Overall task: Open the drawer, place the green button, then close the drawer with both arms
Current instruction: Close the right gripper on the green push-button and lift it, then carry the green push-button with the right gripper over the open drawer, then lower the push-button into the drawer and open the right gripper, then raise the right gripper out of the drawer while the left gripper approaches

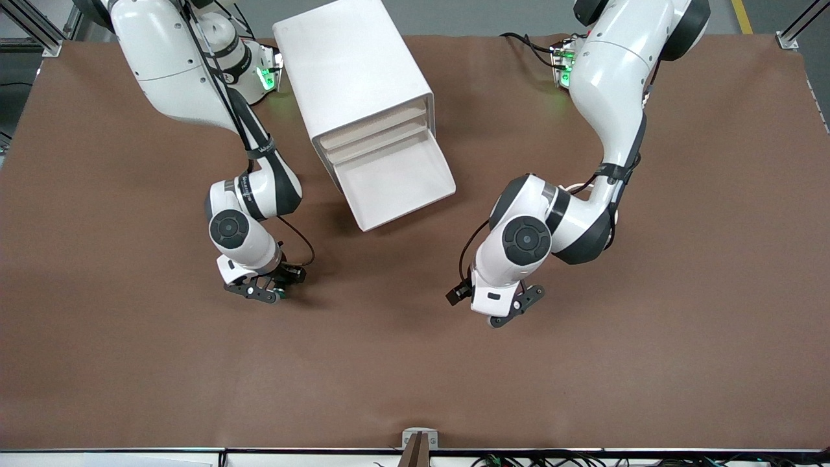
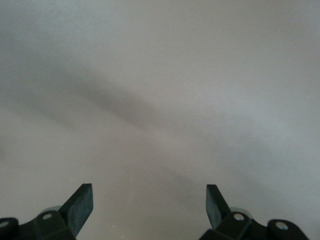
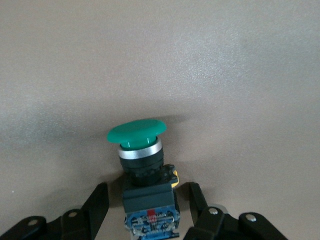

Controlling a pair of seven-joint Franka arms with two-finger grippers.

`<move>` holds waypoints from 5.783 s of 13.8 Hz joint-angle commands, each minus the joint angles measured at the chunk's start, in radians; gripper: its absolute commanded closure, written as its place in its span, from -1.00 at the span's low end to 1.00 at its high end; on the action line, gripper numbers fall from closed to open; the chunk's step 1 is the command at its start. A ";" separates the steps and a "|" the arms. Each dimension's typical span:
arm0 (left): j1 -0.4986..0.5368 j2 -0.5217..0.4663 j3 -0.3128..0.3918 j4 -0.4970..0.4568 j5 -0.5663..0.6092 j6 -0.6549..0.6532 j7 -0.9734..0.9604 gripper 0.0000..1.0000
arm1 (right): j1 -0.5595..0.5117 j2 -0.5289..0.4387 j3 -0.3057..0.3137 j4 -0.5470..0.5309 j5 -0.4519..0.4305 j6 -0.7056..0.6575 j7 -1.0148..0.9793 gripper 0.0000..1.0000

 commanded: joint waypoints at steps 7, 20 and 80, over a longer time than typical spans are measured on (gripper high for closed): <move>-0.005 -0.021 0.001 -0.021 0.067 -0.094 -0.018 -0.99 | -0.009 -0.062 0.007 0.166 0.009 -0.326 0.082 0.99; -0.004 -0.016 0.001 -0.021 0.067 -0.086 -0.008 -0.99 | 0.166 -0.327 0.022 0.080 0.104 -0.512 0.511 1.00; -0.034 -0.004 -0.075 -0.043 0.064 -0.085 -0.008 -0.99 | 0.199 -0.395 0.012 0.158 0.089 -0.720 0.436 -1.00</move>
